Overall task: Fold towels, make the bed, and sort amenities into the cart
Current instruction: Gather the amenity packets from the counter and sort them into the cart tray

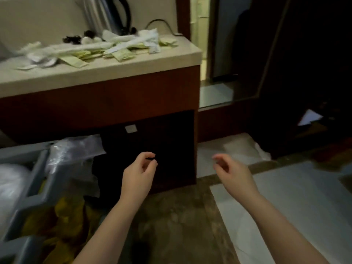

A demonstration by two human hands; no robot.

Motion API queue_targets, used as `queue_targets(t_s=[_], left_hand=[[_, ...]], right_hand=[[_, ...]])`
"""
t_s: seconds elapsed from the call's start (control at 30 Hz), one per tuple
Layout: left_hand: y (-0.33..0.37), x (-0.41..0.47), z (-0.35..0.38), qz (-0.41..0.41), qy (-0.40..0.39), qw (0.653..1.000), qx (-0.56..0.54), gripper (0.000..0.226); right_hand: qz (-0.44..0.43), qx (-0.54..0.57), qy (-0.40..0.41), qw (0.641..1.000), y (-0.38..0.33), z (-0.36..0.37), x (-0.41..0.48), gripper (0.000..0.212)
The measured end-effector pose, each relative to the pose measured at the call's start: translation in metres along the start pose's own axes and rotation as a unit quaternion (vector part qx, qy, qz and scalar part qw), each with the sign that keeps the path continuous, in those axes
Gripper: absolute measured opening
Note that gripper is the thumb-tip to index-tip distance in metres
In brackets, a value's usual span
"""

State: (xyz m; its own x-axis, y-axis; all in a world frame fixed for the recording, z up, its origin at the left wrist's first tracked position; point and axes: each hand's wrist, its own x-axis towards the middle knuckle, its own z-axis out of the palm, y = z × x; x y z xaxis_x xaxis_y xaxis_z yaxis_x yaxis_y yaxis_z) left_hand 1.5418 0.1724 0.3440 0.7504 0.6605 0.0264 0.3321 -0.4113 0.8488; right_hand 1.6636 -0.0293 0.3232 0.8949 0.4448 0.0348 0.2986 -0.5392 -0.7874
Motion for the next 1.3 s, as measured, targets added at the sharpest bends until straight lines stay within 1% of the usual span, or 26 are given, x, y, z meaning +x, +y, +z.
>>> queue_targets(t_s=[0.1, 0.23, 0.33, 0.4, 0.5, 0.6, 0.7, 0.77, 0.83, 0.9, 1.03, 1.1, 1.17, 1.23, 1.3], left_hand=[[0.000, 0.030, -0.020, -0.045, 0.056, 0.997, 0.000, 0.017], [-0.024, 0.074, -0.051, -0.079, 0.128, 0.989, -0.009, 0.016], [-0.041, 0.124, -0.070, -0.080, 0.162, 0.983, -0.031, 0.017], [-0.040, 0.165, -0.084, -0.054, 0.173, 0.983, -0.029, 0.017], [-0.018, 0.225, -0.101, 0.029, 0.194, 0.981, -0.009, 0.016], [0.014, 0.269, -0.117, 0.112, 0.216, 0.970, -0.005, 0.017], [0.043, 0.300, -0.131, 0.176, 0.229, 0.958, -0.001, 0.025], [0.054, 0.317, -0.140, 0.206, 0.240, 0.948, 0.023, 0.029], [0.060, 0.336, -0.150, 0.212, 0.248, 0.943, 0.068, 0.038], [0.065, 0.353, -0.156, 0.199, 0.231, 0.945, 0.117, 0.048], [0.090, 0.387, -0.141, 0.178, 0.119, 0.953, 0.214, 0.070], [0.101, 0.409, -0.122, 0.138, 0.082, 0.953, 0.256, 0.081], [0.107, 0.427, -0.102, 0.080, 0.052, 0.947, 0.307, 0.091], [0.107, 0.436, -0.087, 0.045, 0.030, 0.928, 0.369, 0.094], [0.106, 0.442, -0.084, 0.028, 0.033, 0.918, 0.395, 0.094]], right_hand=[[-0.090, 0.030, -0.071, 0.993, -0.057, 0.012, 0.071, 0.019], [-0.178, 0.090, -0.135, 0.971, -0.129, 0.044, 0.143, 0.018], [-0.235, 0.093, -0.144, 0.957, -0.175, 0.072, 0.193, 0.021], [-0.261, 0.077, -0.132, 0.953, -0.204, 0.089, 0.223, 0.021], [-0.282, 0.053, -0.104, 0.952, -0.240, 0.105, 0.262, 0.022], [-0.302, 0.035, -0.056, 0.951, -0.258, 0.111, 0.291, 0.022], [-0.342, -0.010, 0.046, 0.938, -0.269, 0.110, 0.316, 0.022], [-0.356, -0.032, 0.107, 0.928, -0.277, 0.106, 0.333, 0.024], [-0.348, -0.055, 0.117, 0.928, -0.284, 0.098, 0.353, 0.031], [-0.304, -0.088, 0.109, 0.942, -0.287, 0.089, 0.375, 0.043], [-0.168, -0.114, 0.132, 0.970, -0.281, 0.072, 0.413, 0.066], [-0.124, -0.153, 0.100, 0.975, -0.274, 0.070, 0.430, 0.075], [-0.102, -0.182, 0.054, 0.976, -0.269, 0.067, 0.445, 0.081], [-0.095, -0.200, 0.016, 0.975, -0.266, 0.064, 0.458, 0.086], [-0.083, -0.215, -0.026, 0.973, -0.264, 0.064, 0.470, 0.095]])
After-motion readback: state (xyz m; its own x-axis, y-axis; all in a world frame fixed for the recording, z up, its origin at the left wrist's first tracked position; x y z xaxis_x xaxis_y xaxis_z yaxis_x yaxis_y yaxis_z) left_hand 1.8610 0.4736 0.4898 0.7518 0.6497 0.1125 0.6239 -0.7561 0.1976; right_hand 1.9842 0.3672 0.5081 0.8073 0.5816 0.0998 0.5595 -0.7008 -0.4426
